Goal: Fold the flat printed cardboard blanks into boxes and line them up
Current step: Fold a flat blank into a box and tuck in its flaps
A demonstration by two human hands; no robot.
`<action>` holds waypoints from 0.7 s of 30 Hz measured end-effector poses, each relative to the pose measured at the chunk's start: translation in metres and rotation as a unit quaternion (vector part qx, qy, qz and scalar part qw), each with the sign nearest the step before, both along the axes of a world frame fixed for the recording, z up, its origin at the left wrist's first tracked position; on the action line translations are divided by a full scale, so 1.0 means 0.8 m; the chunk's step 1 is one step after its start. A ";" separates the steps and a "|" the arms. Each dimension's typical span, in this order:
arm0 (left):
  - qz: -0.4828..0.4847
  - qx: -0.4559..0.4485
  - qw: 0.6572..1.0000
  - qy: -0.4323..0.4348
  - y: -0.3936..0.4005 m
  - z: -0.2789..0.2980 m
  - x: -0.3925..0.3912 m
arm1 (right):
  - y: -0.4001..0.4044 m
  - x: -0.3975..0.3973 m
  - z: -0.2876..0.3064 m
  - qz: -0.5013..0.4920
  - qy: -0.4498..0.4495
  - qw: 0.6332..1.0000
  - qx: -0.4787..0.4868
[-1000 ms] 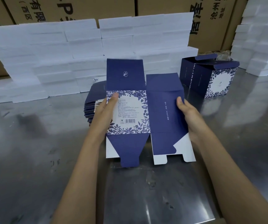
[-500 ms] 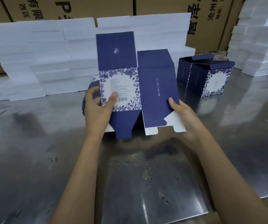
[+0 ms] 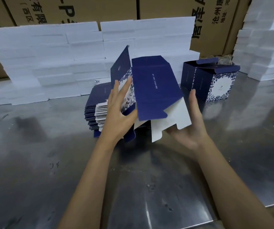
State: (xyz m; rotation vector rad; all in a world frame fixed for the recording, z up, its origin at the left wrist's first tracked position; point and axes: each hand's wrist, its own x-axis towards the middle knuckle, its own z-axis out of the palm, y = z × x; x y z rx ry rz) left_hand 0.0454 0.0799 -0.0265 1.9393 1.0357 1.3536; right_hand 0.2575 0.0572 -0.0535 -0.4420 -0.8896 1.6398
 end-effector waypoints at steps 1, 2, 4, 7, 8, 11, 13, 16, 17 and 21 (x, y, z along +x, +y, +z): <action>-0.011 -0.002 0.999 -0.033 0.000 0.002 0.000 | 0.000 -0.005 0.001 0.000 -0.027 1.000 0.015; -0.018 -0.006 0.998 -0.064 0.000 0.004 0.000 | 0.000 -0.012 0.001 -0.019 -0.072 0.997 0.030; -0.029 -0.016 0.992 -0.118 0.001 0.007 0.000 | 0.002 -0.024 0.001 -0.095 -0.194 0.975 0.061; -0.031 -0.029 0.987 -0.154 0.005 0.008 -0.002 | 0.001 -0.033 0.001 -0.214 -0.285 0.927 0.120; -0.038 -0.033 0.986 -0.160 0.006 0.008 -0.004 | 0.000 -0.035 0.002 -0.240 -0.296 0.915 0.132; -0.064 -0.032 0.981 -0.181 0.005 0.010 -0.007 | -0.001 -0.041 0.003 -0.292 -0.313 0.892 0.144; -0.068 -0.023 0.979 -0.193 0.003 0.013 -0.007 | 0.000 -0.047 0.001 -0.317 -0.328 0.879 0.138; -0.070 -0.011 0.978 -0.196 0.003 0.015 -0.009 | 0.004 -0.053 -0.003 -0.368 -0.357 0.850 0.119; -0.071 -0.009 0.978 -0.194 0.003 0.015 -0.009 | 0.005 -0.055 -0.005 -0.383 -0.362 0.842 0.116; -0.061 0.035 0.981 -0.179 -0.002 0.016 -0.007 | 0.008 -0.062 -0.011 -0.416 -0.383 0.813 0.136</action>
